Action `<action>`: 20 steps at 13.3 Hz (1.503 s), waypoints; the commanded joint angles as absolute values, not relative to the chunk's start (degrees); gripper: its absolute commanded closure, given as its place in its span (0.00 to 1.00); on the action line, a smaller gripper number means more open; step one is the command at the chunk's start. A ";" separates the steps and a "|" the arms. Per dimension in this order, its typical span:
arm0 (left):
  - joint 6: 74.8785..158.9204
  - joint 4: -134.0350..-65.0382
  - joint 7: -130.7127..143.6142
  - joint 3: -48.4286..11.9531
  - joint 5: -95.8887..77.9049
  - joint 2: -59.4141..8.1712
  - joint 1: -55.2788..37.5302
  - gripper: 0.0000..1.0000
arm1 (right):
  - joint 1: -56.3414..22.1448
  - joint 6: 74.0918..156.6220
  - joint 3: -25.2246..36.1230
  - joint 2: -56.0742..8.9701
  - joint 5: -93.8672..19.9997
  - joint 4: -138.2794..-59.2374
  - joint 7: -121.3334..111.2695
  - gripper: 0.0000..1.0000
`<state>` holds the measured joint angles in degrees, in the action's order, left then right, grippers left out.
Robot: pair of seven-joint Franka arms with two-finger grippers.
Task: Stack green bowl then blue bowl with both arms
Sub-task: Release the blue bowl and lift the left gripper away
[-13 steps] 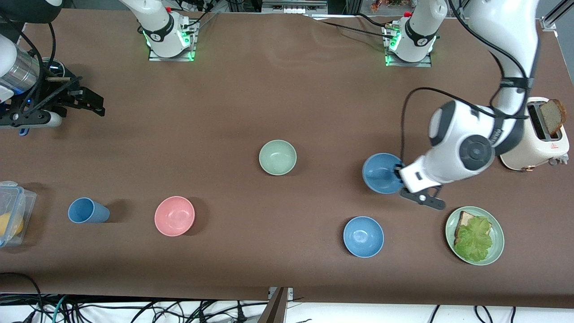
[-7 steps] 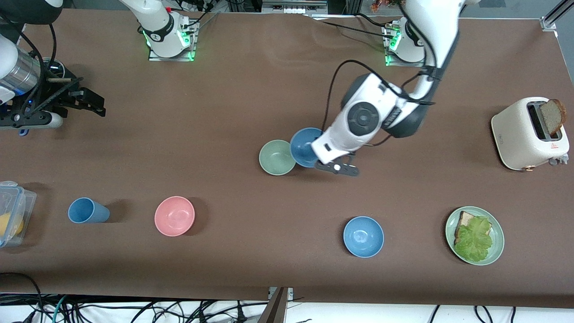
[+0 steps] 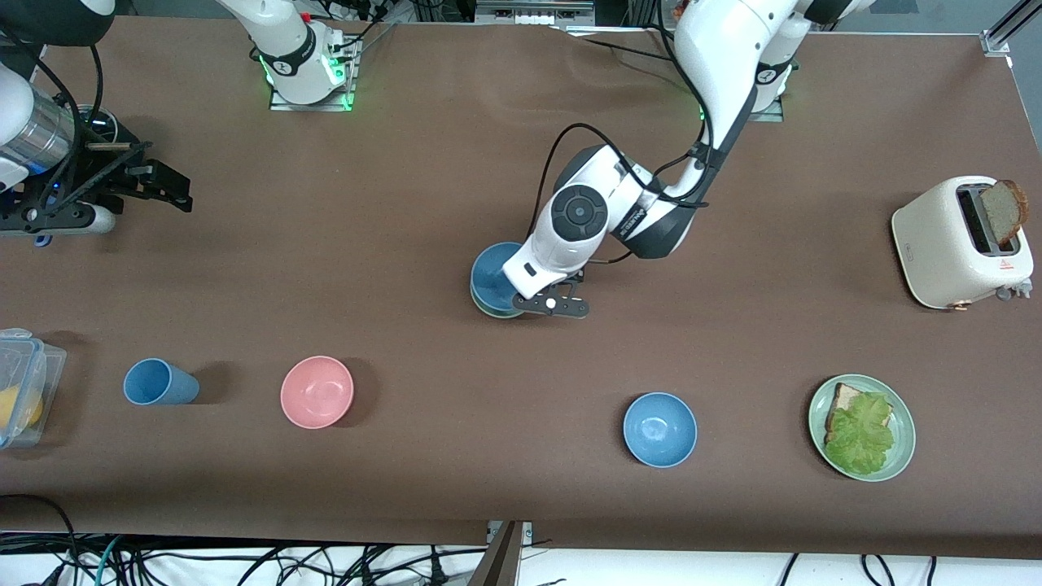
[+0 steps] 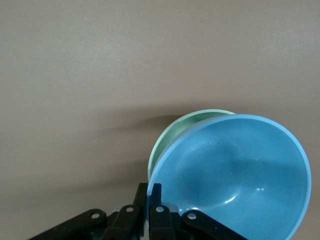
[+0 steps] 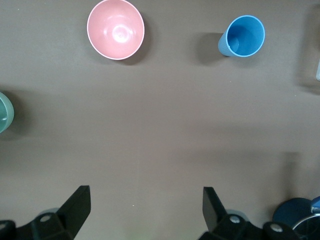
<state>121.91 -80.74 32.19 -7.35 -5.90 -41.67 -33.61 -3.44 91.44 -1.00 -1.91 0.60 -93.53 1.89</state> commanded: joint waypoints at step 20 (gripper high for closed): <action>86.75 -79.88 10.50 9.41 -7.20 -17.07 -20.43 0.00 | -2.99 90.53 -1.32 -2.29 -0.44 -92.37 0.97 0.01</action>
